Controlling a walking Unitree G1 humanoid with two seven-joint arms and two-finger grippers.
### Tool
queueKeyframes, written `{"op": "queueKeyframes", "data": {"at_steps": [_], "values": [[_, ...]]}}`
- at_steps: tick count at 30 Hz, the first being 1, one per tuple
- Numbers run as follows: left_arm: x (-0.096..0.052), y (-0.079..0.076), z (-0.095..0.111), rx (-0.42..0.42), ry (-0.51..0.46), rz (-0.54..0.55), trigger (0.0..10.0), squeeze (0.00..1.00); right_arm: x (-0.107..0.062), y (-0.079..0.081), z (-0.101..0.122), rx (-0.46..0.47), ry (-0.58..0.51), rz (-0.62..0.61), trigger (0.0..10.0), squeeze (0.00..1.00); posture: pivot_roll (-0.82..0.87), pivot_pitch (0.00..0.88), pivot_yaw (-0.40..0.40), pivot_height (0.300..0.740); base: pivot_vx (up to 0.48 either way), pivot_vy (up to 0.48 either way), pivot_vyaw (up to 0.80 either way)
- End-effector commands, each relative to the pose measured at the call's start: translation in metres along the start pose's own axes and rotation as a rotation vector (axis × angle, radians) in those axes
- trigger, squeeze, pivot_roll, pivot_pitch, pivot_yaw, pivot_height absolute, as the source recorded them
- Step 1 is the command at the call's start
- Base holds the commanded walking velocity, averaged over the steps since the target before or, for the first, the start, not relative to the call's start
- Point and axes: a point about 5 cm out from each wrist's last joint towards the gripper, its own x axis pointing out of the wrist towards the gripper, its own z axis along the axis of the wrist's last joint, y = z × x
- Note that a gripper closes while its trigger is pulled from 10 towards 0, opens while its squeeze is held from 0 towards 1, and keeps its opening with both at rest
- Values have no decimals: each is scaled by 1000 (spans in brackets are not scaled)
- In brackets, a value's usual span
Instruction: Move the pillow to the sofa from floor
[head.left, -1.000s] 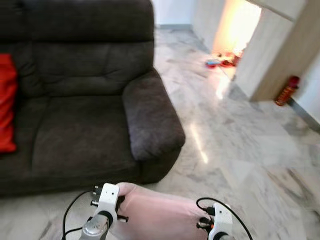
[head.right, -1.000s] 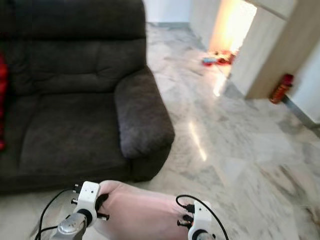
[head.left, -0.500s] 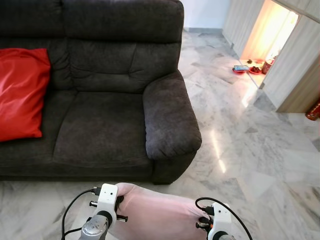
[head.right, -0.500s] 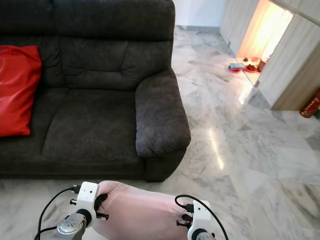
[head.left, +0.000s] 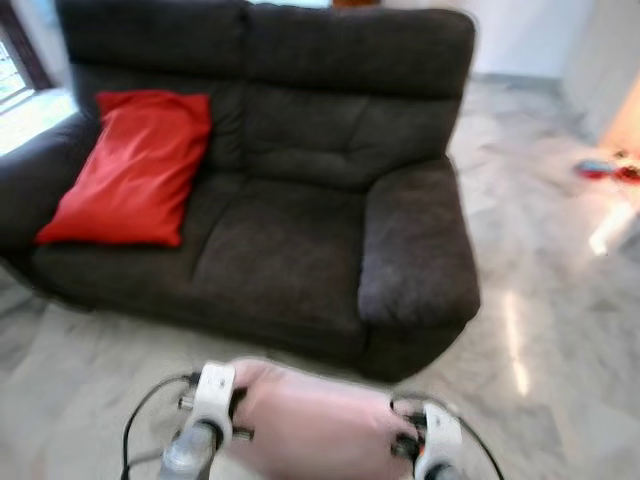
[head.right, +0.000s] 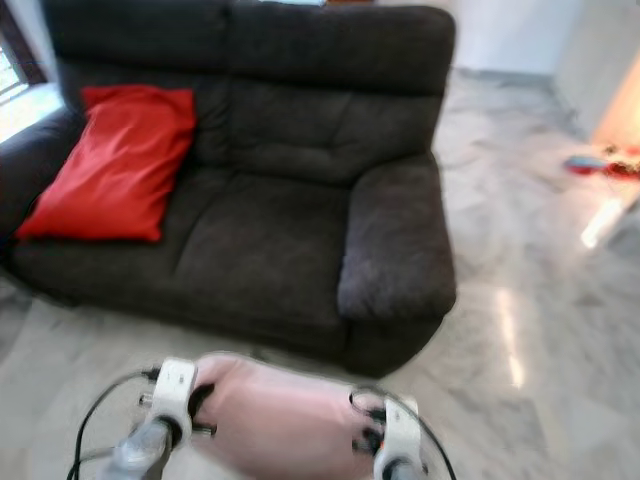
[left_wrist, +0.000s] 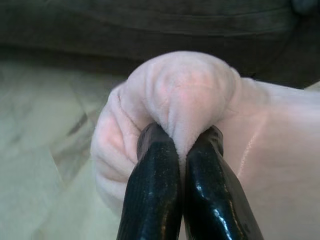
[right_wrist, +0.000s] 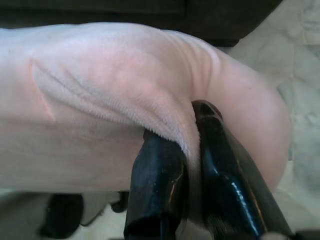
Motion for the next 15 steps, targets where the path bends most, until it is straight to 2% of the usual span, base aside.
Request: {"op": "queueKeyframes", "data": {"at_steps": [1, 15], "values": [[-3, 30, 3, -14, -16, 139, 10000, 0, -5, -30, 9, 49, -47, -119, 10000, 0, 84, 0, -71, 740, 0, 0, 0], [-5, 36, 5, -15, -34, 181, 10000, 0, -5, -30, 10, 56, -61, -116, 10000, 0, 87, 0, -76, 740, 0, 0, 0]]}}
